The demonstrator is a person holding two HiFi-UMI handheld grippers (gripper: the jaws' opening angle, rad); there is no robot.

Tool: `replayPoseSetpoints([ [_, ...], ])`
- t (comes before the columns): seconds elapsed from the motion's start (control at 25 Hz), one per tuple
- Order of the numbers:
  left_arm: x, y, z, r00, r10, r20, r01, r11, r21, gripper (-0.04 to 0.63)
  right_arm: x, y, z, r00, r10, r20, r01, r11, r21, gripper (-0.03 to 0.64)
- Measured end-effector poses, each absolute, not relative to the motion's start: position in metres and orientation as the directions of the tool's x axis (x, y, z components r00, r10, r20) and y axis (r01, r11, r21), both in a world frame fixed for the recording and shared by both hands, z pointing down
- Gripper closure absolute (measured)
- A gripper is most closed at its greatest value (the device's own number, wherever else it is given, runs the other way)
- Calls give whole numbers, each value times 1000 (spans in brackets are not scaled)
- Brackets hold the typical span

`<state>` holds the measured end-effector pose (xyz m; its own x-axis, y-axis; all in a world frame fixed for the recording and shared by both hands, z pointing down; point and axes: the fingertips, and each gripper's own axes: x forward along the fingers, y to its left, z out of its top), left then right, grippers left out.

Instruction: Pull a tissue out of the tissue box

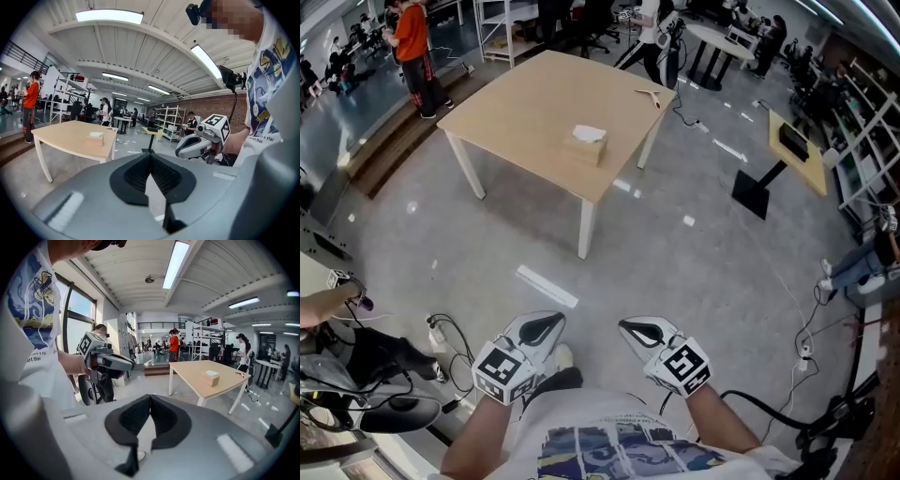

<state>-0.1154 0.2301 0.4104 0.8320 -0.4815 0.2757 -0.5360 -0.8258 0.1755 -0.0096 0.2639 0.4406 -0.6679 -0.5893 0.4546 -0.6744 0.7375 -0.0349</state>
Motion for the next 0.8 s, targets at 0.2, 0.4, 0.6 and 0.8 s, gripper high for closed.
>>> replayPoseSetpoints([
  [0.2,-129,189,410,845,-457,278,-511,-844,164,592,-30,213,439,-659,-599,454,-683,730,-27,614],
  [0.4,-144,146,413,852,-435,291,-494,-851,176,592,-50,167,431,-653,-610,449,-695,718,-35,614],
  [0.6,-141,110,417,853,-442,279,-498,-849,179,592,-49,132,438,-654,-606,453,-695,718,-43,614],
  [0.8,-130,67,419,839,-475,266,-524,-838,155,592,-40,83,446,-676,-590,442,-670,741,-35,614],
])
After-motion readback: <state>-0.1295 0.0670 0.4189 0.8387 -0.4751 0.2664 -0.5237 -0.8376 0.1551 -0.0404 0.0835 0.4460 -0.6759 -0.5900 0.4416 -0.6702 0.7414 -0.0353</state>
